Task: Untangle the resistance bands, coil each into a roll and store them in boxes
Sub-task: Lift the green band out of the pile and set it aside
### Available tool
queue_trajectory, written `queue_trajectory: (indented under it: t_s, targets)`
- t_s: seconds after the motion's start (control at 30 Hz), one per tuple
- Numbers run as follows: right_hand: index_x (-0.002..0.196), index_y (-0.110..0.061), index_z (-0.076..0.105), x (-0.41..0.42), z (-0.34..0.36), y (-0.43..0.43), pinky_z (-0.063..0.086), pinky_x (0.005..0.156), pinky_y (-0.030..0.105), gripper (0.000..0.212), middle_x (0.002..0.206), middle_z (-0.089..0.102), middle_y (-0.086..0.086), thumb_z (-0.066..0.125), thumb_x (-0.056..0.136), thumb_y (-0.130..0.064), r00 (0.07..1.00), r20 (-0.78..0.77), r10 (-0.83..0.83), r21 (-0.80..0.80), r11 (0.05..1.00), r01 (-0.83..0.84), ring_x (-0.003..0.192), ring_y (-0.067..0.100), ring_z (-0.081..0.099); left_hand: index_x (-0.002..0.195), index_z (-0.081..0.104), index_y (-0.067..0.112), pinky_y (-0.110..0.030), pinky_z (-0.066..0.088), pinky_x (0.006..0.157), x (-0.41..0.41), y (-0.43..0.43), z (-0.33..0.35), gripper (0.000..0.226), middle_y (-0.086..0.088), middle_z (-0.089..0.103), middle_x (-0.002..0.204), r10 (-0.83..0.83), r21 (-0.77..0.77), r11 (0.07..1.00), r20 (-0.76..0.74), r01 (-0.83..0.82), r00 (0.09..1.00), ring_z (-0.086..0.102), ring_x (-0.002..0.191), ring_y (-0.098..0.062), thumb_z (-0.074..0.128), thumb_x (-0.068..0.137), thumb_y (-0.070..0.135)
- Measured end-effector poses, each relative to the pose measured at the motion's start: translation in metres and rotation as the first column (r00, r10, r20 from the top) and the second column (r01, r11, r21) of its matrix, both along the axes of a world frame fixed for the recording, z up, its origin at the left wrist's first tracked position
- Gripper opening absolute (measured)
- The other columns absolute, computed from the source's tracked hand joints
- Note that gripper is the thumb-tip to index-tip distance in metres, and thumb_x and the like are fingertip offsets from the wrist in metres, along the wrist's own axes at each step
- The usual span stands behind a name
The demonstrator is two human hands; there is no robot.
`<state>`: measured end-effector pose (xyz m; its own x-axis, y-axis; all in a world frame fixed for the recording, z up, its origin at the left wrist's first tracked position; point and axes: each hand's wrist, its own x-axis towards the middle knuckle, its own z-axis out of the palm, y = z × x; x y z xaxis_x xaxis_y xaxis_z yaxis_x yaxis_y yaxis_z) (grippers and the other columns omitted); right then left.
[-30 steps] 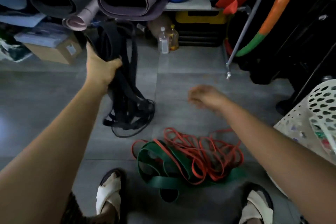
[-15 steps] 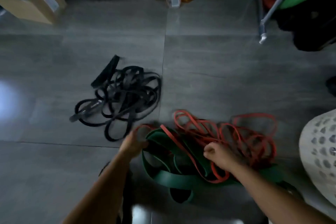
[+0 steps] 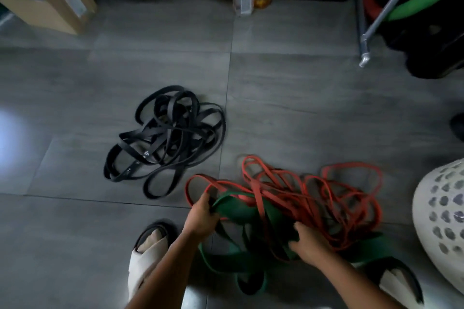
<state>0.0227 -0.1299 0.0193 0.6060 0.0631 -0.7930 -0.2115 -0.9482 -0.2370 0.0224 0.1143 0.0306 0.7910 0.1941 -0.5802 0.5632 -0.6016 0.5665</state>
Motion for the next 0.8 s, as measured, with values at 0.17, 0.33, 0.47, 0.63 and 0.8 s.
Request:
queue_trajectory:
  t_s: [0.17, 0.33, 0.47, 0.63, 0.8]
  targets:
    - [0.127, -0.009, 0.048, 0.011, 0.058, -0.020, 0.038, 0.096, 0.026, 0.044, 0.129, 0.055, 0.012, 0.059, 0.084, -0.014, 0.942, 0.231, -0.245, 0.257, 0.949, 0.184, 0.118, 0.022, 0.053, 0.099, 0.039, 0.017, -0.016, 0.039, 0.060, -0.002, -0.011, 0.084, 0.043, 0.006, 0.054, 0.080, -0.204, -0.079, 0.975, 0.060, 0.208, 0.977, 0.058, 0.077, -0.014, 0.072, 0.072, 0.014]
    - [0.133, -0.006, 0.039, 0.016, 0.139, -0.003, 0.033, 0.093, 0.011, 0.074, 0.134, 0.045, 0.005, 0.075, 0.070, -0.018, 0.929, 0.250, -0.271, 0.609, 0.790, 0.067, 0.122, 0.016, 0.045, 0.083, 0.035, 0.023, -0.017, 0.042, 0.055, -0.008, -0.036, 0.174, 0.046, 0.006, 0.050, 0.073, -0.322, -0.159, 0.925, 0.150, 0.344, 0.935, 0.051, 0.059, -0.002, 0.076, 0.069, 0.008]
    - [0.135, -0.016, 0.030, 0.004, 0.200, 0.006, 0.032, 0.105, 0.023, 0.077, 0.137, 0.038, -0.001, 0.070, 0.073, 0.002, 0.959, 0.135, -0.249, 0.812, 0.583, 0.037, 0.131, 0.012, 0.035, 0.089, 0.036, 0.012, -0.018, 0.046, 0.053, -0.017, -0.057, 0.253, 0.043, 0.000, 0.052, 0.077, -0.241, -0.311, 0.884, 0.337, 0.350, 0.910, 0.054, 0.059, -0.001, 0.072, 0.071, -0.004]
    - [0.129, -0.027, 0.034, -0.002, 0.279, -0.009, 0.038, 0.099, 0.020, 0.067, 0.127, 0.048, -0.013, 0.072, 0.075, -0.014, 0.923, 0.230, -0.309, 0.882, 0.467, -0.063, 0.121, 0.006, 0.046, 0.089, 0.040, 0.018, -0.028, 0.051, 0.076, -0.019, -0.059, 0.348, 0.043, -0.007, 0.059, 0.089, -0.007, -0.426, 0.849, 0.582, 0.313, 0.813, 0.060, 0.077, -0.013, 0.070, 0.072, -0.007]
    - [0.131, -0.034, 0.028, -0.017, 0.339, -0.008, 0.034, 0.107, 0.030, 0.088, 0.140, 0.038, -0.009, 0.080, 0.060, -0.038, 0.883, 0.278, -0.379, 0.912, 0.393, -0.118, 0.132, 0.009, 0.035, 0.085, 0.041, 0.016, -0.014, 0.048, 0.059, -0.028, -0.081, 0.422, 0.045, -0.002, 0.057, 0.079, 0.083, -0.466, 0.802, 0.706, 0.374, 0.703, 0.059, 0.060, -0.001, 0.073, 0.065, -0.008]
